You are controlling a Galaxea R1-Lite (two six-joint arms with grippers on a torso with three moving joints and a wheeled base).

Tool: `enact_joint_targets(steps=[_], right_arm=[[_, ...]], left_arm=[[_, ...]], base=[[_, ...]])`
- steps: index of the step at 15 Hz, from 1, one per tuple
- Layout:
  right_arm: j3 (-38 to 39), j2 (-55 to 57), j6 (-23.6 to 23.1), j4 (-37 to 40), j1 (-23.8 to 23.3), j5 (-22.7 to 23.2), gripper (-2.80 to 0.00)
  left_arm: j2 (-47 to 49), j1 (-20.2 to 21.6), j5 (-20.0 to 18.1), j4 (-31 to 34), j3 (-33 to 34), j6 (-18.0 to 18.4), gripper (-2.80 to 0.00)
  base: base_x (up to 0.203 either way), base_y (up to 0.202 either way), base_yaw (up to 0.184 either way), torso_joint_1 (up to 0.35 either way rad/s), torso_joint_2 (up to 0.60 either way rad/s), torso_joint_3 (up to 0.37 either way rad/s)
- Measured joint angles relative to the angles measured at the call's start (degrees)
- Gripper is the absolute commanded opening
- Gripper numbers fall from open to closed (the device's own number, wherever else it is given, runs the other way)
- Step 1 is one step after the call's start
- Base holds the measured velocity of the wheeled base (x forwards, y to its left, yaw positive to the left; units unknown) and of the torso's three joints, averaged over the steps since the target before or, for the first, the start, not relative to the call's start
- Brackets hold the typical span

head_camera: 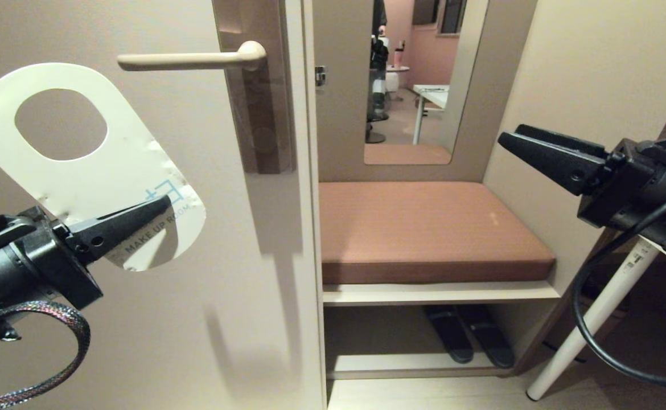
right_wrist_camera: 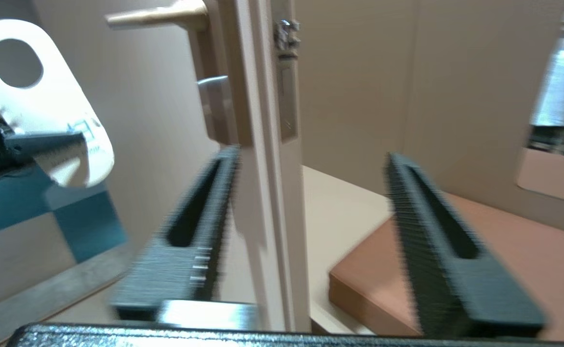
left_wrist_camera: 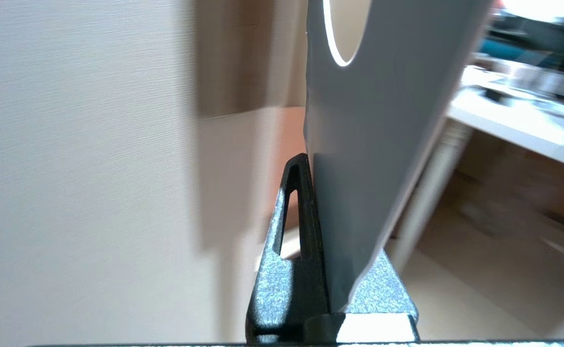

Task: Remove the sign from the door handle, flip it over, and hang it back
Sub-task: Hang the sign back with the other side facing out

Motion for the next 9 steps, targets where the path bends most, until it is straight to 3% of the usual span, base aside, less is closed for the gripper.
enact_joint_targets(steps=[4,9], right_arm=[[7.70,-3.71,-4.70,-0.25,-4.44,-5.93,-2.80],[17.88,-9.29,-6.67,-0.28,-16.46,-6.48,-2.80]], left_arm=[[-2.50,1.43,1.05,0.05,2.35,0.13,-2.80],[-5.09,1.52,2.41,0.06,4.96,0.85,-2.80]], base=[[0.000,0.000,0.000,0.000,0.00,0.000],[0.000,0.000,0.000,0.000,0.00,0.000]])
